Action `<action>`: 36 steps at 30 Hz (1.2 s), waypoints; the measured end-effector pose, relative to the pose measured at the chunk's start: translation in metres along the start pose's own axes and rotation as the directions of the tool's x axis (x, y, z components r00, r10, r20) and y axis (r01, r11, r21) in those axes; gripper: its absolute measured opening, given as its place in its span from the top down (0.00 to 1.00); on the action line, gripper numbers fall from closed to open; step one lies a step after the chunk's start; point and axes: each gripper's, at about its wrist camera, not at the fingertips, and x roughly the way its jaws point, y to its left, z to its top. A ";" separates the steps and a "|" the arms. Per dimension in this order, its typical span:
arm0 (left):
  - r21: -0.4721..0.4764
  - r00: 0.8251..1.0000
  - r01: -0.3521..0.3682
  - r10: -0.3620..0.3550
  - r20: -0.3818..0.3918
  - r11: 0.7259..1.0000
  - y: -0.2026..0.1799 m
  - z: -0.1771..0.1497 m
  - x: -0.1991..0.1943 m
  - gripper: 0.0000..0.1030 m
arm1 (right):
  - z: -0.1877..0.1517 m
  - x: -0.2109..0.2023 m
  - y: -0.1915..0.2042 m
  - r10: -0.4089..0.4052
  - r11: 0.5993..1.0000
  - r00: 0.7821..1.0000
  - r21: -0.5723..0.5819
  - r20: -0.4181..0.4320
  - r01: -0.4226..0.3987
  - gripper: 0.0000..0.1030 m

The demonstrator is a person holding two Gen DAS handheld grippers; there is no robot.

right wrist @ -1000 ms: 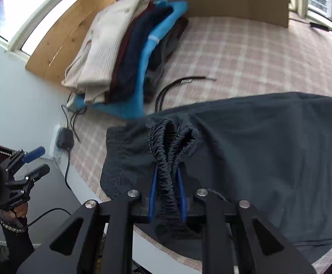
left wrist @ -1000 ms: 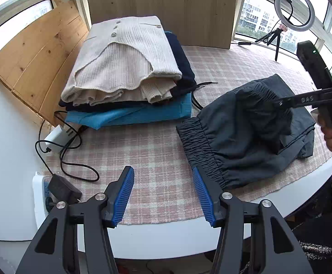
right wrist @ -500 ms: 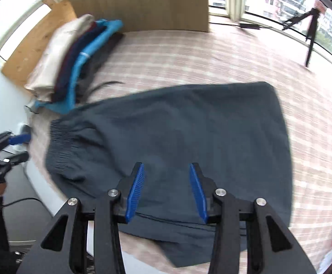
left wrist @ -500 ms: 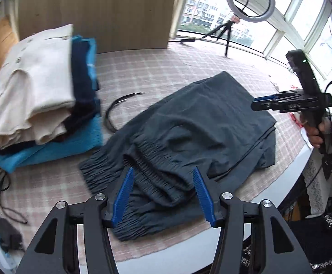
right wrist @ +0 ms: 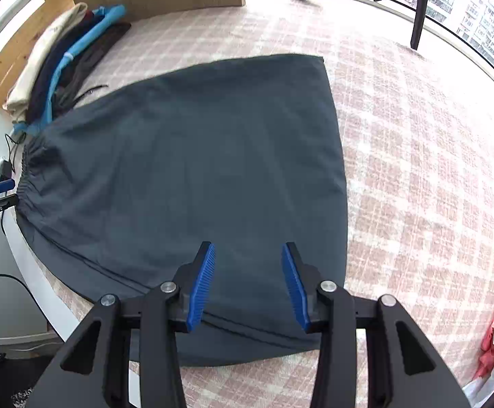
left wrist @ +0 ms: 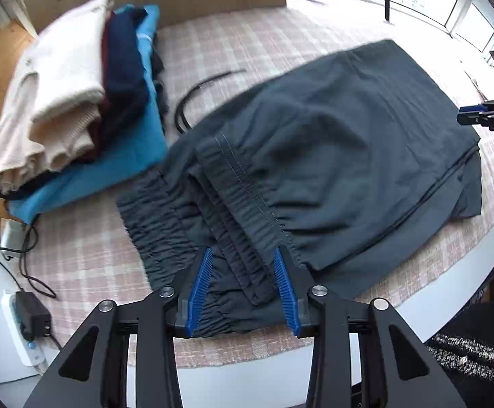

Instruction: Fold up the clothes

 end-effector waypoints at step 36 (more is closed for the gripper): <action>0.252 0.993 0.079 -0.099 0.069 0.965 -0.375 0.113 0.055 0.43 | 0.123 0.057 -0.074 0.196 0.960 0.980 -0.209 0.039 -0.184 0.50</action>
